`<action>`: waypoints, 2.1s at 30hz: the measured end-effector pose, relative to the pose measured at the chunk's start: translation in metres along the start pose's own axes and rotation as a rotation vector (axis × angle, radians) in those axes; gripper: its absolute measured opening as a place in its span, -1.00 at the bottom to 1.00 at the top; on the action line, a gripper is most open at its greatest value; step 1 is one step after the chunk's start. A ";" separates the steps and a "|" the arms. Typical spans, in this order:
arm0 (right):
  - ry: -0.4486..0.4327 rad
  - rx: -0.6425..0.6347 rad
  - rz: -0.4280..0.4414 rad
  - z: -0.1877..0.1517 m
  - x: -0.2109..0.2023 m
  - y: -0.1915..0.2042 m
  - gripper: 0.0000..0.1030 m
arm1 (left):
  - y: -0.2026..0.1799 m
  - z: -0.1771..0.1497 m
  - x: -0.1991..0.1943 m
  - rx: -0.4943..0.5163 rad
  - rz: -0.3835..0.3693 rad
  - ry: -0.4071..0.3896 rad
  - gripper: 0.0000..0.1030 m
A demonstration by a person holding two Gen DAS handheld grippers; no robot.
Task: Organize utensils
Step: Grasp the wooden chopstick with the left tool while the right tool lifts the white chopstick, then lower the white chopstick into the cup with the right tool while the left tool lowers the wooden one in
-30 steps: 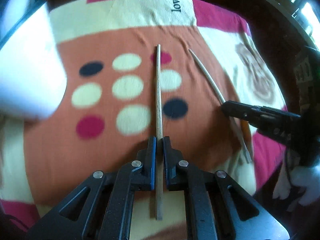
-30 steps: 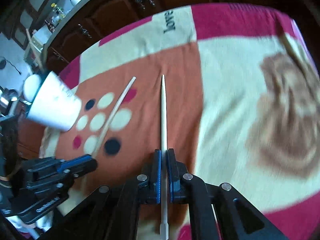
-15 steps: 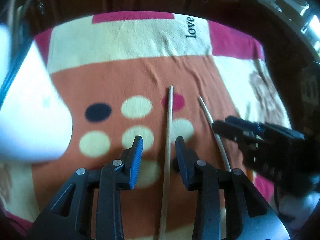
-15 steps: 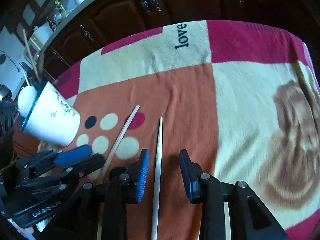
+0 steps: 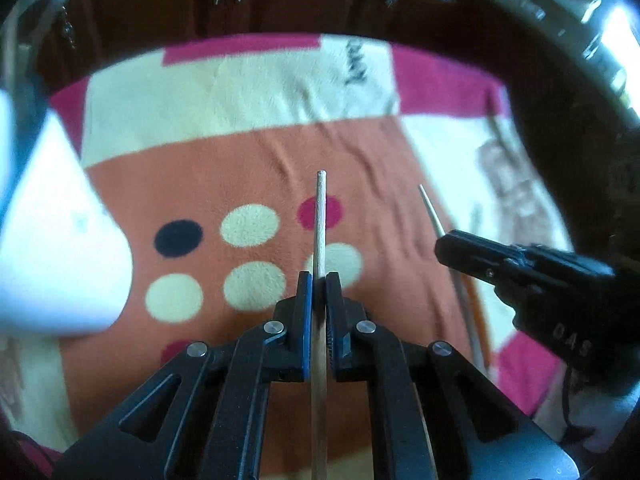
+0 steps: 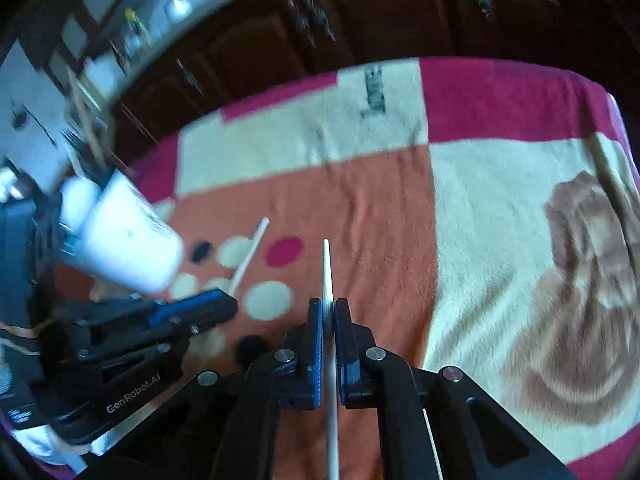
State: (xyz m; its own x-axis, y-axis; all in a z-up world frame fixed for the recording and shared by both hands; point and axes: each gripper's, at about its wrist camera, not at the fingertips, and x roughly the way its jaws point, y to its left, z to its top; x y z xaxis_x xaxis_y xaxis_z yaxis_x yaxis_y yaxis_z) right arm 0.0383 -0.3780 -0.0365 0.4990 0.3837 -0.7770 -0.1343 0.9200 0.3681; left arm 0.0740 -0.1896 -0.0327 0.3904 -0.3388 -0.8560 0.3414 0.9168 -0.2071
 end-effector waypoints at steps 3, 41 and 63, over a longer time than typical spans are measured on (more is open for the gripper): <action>-0.065 0.007 0.036 -0.006 -0.028 0.005 -0.90 | 0.005 -0.005 -0.029 -0.025 -0.052 -0.050 -0.90; -0.389 -0.325 0.245 0.107 -0.126 0.229 -0.92 | 0.143 0.056 -0.208 -0.226 0.062 -0.577 -0.90; -0.227 -0.308 0.237 0.097 -0.027 0.230 -0.92 | 0.147 0.059 -0.156 -0.182 0.277 -0.729 -0.90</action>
State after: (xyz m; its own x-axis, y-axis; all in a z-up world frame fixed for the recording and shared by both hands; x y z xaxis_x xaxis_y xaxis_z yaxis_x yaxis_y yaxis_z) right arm 0.0772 -0.1848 0.1192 0.5945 0.5913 -0.5448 -0.4990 0.8027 0.3267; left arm 0.1140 -0.0142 0.0986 0.9224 -0.0894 -0.3757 0.0303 0.9866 -0.1603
